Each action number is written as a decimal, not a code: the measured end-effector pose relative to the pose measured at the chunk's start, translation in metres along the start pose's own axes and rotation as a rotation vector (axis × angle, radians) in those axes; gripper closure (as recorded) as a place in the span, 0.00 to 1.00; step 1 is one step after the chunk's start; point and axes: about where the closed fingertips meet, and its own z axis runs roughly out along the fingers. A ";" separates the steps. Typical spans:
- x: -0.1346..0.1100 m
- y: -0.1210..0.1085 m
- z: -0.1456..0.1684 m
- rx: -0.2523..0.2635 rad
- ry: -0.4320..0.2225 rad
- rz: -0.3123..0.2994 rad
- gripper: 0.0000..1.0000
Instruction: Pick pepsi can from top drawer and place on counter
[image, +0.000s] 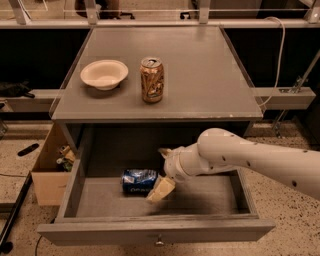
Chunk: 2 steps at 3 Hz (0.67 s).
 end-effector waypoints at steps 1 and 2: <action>0.011 0.006 0.004 -0.006 -0.003 0.023 0.00; 0.017 0.010 0.009 -0.010 -0.008 0.039 0.00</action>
Offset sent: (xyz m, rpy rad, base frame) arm -0.0119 -0.0060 -0.0274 0.0272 0.0445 -0.0375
